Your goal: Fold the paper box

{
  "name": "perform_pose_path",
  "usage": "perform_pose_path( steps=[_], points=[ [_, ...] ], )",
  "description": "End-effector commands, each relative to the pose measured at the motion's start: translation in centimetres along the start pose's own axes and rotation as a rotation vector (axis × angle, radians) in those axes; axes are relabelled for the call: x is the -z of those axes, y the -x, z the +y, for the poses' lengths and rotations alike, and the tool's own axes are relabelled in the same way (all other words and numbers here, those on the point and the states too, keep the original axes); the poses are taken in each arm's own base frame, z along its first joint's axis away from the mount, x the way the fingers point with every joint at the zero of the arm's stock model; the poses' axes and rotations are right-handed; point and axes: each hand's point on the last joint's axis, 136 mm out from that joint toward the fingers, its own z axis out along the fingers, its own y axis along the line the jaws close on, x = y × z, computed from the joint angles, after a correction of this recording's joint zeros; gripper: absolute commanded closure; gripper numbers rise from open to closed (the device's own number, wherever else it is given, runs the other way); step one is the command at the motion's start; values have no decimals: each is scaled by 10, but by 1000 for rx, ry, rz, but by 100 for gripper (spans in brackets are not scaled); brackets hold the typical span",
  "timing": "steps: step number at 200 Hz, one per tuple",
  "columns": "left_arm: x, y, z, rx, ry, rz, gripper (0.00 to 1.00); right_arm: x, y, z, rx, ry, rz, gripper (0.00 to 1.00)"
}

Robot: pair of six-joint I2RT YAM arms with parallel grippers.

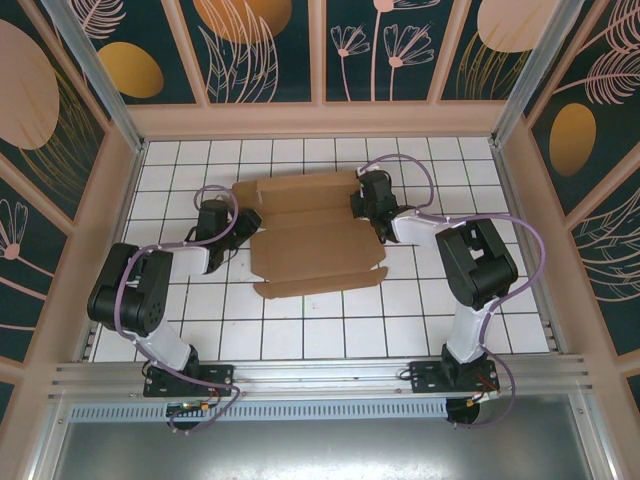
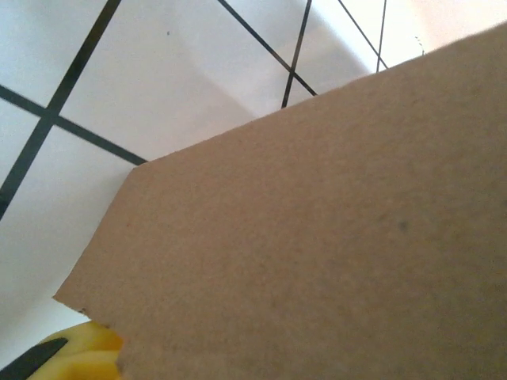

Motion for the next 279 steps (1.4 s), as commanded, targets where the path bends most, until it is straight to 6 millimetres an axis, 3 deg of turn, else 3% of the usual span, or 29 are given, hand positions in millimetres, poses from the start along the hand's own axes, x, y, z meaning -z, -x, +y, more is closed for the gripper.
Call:
perform_pose_path(
  steps=[1,47,91,133,161,179,203,279],
  points=[
    [-7,10,-2,-48,15,-17,55,2,-28,6,9,29,99,100],
    [9,34,19,-78,173,-156,50,3,-27,0,10,-4,96,100],
    [31,60,20,-59,220,-272,54,2,-29,-1,5,-7,102,100],
    [13,79,20,8,159,-226,65,2,-29,0,-1,1,101,100],
    [0,73,18,56,115,-193,66,4,-28,1,-4,8,99,100],
    [-20,56,20,88,59,-108,62,4,-28,4,-4,19,102,100],
    [-32,40,19,137,3,-46,59,3,-29,5,-8,27,106,100],
    [-26,18,-22,179,-212,20,61,-1,-34,9,-8,38,127,100]
  ],
)
